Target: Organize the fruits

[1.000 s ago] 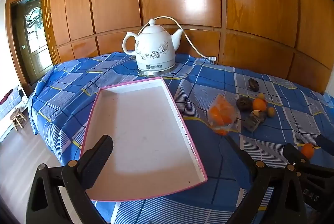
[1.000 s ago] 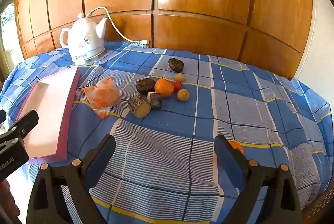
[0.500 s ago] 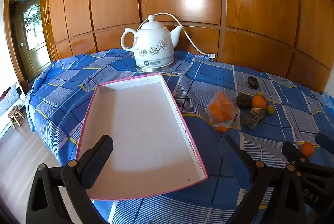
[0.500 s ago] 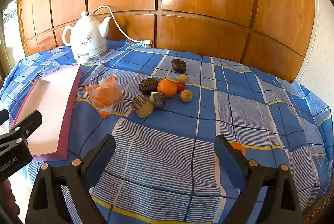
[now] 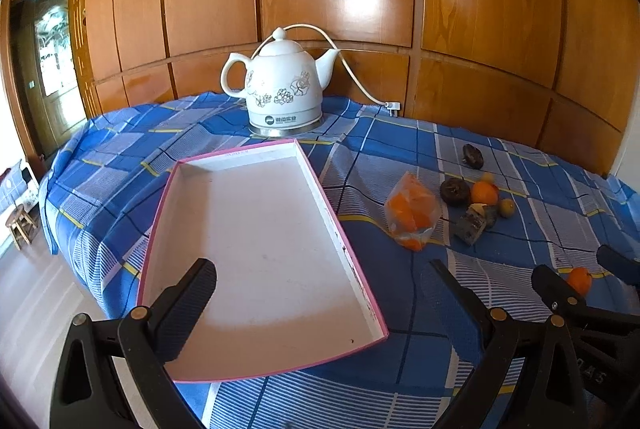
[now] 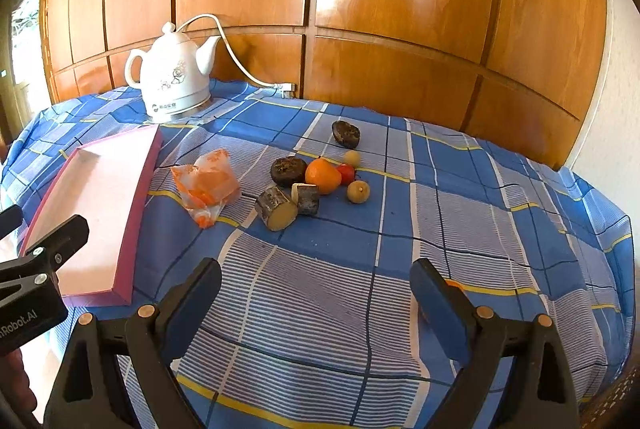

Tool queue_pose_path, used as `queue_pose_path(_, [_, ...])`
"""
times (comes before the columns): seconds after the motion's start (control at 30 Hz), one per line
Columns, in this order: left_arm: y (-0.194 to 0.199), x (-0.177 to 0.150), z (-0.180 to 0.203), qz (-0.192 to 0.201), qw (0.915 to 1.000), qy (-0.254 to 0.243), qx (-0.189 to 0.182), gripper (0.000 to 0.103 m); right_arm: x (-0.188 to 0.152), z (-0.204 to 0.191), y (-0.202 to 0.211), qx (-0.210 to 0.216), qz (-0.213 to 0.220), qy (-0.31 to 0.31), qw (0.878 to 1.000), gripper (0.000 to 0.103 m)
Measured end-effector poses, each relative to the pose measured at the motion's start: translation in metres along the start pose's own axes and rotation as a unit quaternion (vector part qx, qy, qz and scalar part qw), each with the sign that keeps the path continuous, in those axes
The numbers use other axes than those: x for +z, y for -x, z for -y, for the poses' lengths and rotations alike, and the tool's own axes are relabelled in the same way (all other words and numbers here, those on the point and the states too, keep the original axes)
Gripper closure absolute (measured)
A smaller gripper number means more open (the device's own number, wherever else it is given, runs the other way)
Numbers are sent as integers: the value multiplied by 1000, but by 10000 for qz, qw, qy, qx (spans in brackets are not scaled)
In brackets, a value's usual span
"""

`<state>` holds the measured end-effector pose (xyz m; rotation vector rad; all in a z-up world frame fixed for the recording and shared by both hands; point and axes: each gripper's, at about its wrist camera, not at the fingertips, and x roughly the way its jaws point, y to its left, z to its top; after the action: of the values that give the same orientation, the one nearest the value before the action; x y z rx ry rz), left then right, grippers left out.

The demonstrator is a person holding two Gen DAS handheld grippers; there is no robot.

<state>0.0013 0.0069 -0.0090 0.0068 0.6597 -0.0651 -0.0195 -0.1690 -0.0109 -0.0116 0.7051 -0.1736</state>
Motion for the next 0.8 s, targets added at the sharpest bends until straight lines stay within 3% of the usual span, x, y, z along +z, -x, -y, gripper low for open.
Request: queue_pose_path(0.8, [2,-1,1,-23,9998,-9,-203,0,3,1,7,-89,200,95,9997,6])
